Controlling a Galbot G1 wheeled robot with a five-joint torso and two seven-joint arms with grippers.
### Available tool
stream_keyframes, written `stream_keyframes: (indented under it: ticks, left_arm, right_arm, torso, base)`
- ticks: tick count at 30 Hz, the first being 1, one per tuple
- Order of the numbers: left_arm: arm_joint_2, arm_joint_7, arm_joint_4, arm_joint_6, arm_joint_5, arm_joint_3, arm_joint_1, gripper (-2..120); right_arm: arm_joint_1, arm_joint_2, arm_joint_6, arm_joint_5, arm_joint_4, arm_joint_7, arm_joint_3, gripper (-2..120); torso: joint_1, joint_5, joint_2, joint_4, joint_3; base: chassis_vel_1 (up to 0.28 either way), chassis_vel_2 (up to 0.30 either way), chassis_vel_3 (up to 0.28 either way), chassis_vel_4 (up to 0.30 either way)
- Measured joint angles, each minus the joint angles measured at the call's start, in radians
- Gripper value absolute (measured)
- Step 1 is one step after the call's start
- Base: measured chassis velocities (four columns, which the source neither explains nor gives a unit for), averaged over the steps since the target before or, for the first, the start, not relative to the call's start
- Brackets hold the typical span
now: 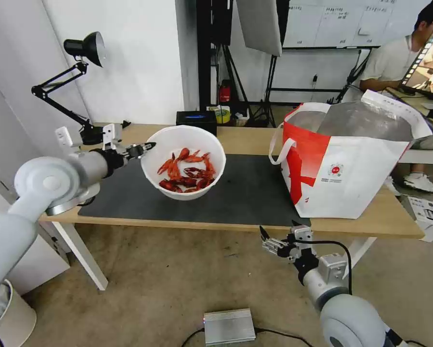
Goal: Pick up the trash from the table and place it into the takeout bag.
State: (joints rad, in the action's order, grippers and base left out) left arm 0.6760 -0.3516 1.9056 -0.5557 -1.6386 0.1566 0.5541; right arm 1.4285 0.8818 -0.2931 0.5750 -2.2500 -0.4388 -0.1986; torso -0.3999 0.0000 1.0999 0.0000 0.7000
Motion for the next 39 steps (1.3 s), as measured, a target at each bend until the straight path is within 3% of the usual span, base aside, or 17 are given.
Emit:
stream_keyframes:
  ticks: [12,24,39]
  left_arm:
    - [0.089,-0.061,-0.042,0.0,-0.084,-0.091,-0.134,0]
    - [0.237,-0.123,-0.137,-0.001,-0.14,-0.202,-0.294,0]
    - [0.34,-0.19,-0.171,0.02,-0.247,-0.218,-0.329,0]
  right_arm:
    - [0.0,0.0,0.0,0.0,0.0,0.0,0.0,100]
    - [0.0,0.0,0.0,0.0,0.0,0.0,0.0,100]
    - [0.0,0.0,0.0,0.0,0.0,0.0,0.0,100]
  torso:
    - [0.0,0.0,0.0,0.0,0.0]
    - [0.0,0.0001,0.0,-0.0001,0.0]
    - [0.0,0.0,0.0,0.0,0.0]
  base:
    - [0.0,0.0,0.0,0.0]
    - [0.0,0.0,0.0,0.0]
    - [0.0,0.0,0.0,0.0]
